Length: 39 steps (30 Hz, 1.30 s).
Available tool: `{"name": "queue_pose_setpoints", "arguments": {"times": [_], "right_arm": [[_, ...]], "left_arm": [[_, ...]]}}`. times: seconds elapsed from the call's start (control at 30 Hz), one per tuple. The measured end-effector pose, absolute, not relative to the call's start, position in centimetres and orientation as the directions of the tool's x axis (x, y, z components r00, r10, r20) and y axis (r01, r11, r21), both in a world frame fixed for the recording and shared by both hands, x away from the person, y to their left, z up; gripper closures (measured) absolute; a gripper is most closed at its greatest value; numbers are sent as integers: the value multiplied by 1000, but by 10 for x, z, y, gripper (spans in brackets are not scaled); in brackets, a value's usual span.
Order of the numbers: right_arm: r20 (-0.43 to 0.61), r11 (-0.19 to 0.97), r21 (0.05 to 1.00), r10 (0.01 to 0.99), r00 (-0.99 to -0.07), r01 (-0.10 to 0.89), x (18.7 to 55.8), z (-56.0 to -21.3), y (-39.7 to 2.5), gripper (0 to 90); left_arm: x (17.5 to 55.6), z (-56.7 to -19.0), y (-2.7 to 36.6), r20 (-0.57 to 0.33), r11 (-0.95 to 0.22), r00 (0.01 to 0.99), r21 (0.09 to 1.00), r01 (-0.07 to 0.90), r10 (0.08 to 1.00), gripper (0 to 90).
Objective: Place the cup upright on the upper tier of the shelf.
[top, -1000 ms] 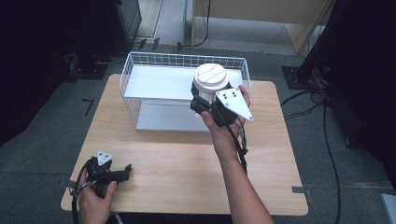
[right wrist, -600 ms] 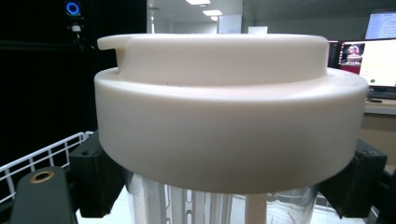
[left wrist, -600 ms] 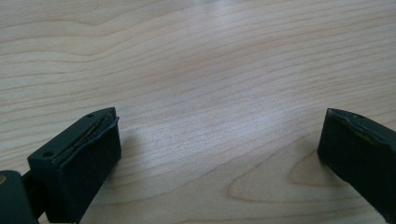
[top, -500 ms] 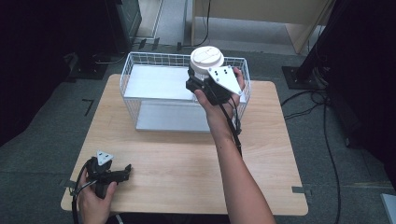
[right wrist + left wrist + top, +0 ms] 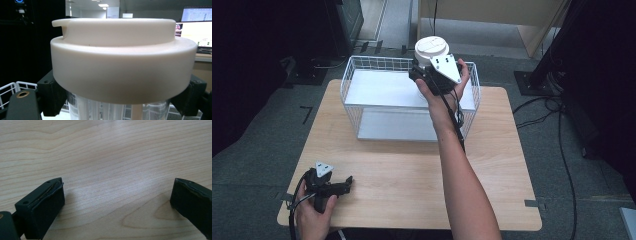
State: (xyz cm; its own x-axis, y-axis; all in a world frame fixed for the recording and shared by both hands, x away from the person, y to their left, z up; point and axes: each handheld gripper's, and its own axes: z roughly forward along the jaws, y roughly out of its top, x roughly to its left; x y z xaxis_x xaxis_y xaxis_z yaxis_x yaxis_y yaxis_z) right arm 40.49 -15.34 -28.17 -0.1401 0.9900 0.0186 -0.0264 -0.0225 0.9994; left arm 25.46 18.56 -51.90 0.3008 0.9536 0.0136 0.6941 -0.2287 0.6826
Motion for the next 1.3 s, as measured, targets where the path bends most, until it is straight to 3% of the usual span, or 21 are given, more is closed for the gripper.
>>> {"name": "queue_pose_setpoints", "arguments": {"times": [0.53,0.77,0.83,0.93,1.3], "right_arm": [[75,-76,997,991,-114,-1,425,-285,-158,153],[89,-81,995,987,-136,59,424,-281,-158,144],[87,-77,994,986,-141,78,424,-281,-160,126],[93,-73,989,983,-156,128,426,-285,-162,0],[76,-45,986,979,-191,160,412,-309,-166,0]], "left_arm": [[255,-519,186,14,-229,300,683,693,954,0],[255,-519,186,15,-230,301,684,693,953,0],[255,-519,186,15,-229,301,684,693,954,0],[255,-519,186,14,-228,301,683,693,954,0],[255,-519,186,15,-228,300,685,692,954,0]]}}
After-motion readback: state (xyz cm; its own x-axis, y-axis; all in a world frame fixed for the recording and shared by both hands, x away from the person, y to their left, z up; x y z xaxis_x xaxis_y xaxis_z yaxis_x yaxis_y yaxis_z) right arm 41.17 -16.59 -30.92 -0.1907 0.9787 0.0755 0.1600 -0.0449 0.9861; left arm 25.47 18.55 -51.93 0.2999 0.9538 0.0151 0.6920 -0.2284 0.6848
